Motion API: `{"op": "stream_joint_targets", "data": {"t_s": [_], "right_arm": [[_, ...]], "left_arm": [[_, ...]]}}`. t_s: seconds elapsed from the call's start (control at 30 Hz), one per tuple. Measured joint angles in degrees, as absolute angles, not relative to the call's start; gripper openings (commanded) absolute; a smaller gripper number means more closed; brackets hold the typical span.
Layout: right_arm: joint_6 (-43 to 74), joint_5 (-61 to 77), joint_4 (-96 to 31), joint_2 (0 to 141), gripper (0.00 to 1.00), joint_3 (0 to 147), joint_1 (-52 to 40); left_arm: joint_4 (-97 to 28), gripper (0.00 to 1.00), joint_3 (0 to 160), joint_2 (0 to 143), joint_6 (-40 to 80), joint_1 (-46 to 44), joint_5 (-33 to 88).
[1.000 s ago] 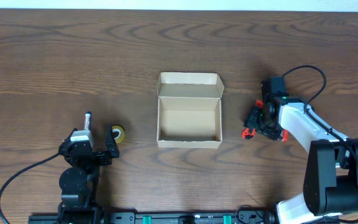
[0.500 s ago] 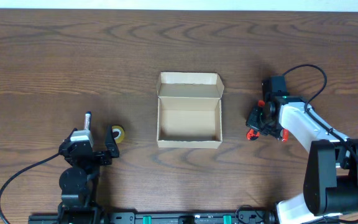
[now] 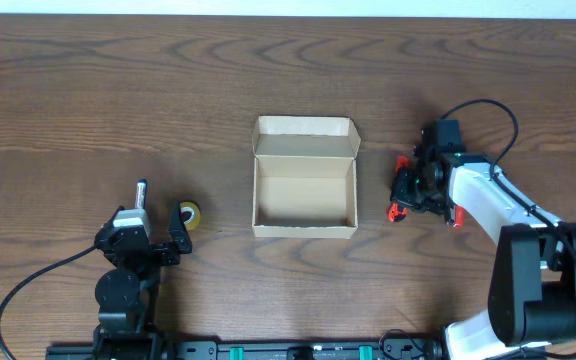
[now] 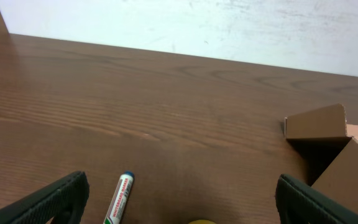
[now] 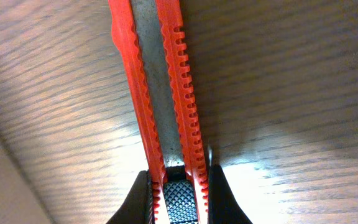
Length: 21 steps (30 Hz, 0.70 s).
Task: Pack container
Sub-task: 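Reach the right gripper down and grasp the red box cutter, then carry the box cutter into the box and open the right gripper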
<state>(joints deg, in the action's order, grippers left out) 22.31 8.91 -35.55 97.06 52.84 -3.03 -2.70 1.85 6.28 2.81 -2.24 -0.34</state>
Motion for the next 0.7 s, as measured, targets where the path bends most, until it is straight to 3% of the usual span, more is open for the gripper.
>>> {"op": "stream_joint_targets", "data": {"t_s": [0.43,0.7], "right_arm": [[11.68,11.73,-37.98,79.02,0.01,58.26,-9.10],[-9.87,20.05,-45.36,76.18,0.01,58.54,-20.45]], "left_arm": [[-2.70,0.95,1.85,6.28,3.44,-2.24,-0.19],[-2.70,0.95,1.85,6.28,4.32,-2.24,-0.19]]}}
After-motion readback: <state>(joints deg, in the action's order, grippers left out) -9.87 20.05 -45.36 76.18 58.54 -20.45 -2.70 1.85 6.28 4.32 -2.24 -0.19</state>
